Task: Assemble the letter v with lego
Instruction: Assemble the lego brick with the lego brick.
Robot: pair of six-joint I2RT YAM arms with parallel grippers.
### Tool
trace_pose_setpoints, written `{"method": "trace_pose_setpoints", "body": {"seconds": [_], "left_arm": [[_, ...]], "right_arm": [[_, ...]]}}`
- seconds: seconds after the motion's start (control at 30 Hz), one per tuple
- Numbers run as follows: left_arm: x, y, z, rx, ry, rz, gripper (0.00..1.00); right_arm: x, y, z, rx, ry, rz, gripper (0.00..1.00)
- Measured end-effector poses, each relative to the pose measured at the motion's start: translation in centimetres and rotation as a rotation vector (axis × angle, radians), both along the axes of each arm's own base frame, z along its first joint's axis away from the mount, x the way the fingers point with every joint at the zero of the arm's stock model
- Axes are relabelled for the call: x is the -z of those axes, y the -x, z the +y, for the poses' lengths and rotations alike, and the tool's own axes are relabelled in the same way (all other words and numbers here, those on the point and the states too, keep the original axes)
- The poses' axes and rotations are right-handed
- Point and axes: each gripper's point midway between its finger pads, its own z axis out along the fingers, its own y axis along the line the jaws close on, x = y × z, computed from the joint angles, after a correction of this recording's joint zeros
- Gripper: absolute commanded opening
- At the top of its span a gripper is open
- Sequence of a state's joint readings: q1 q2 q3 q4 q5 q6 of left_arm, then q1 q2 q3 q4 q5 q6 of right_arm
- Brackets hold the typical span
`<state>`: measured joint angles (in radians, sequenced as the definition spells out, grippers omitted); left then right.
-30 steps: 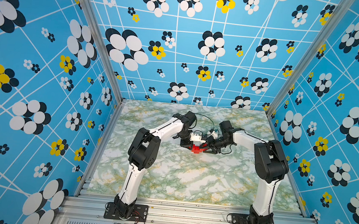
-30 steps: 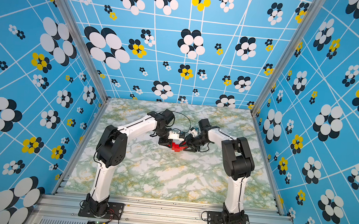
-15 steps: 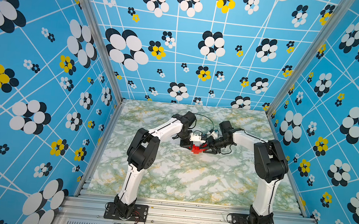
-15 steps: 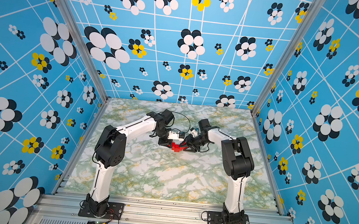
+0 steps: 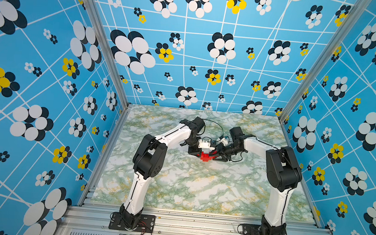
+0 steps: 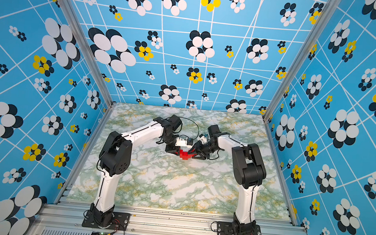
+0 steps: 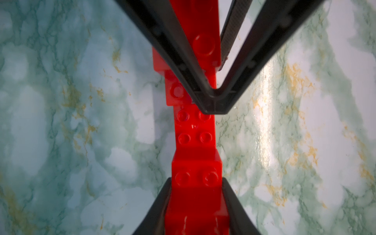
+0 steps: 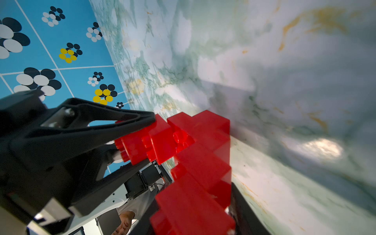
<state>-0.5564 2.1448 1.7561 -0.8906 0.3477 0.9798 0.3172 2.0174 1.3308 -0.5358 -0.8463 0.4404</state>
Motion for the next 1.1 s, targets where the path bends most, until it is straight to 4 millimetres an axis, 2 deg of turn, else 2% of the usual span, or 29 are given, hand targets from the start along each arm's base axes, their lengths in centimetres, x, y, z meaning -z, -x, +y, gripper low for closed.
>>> {"method": "trace_pose_setpoints", "body": {"seconds": [1.1], "left_arm": [[0.02,0.12,-0.31,-0.038,-0.02,0.002,0.13]], "right_arm": [[0.0,-0.11,-0.13,0.004,0.0,-0.001,0.46]]}}
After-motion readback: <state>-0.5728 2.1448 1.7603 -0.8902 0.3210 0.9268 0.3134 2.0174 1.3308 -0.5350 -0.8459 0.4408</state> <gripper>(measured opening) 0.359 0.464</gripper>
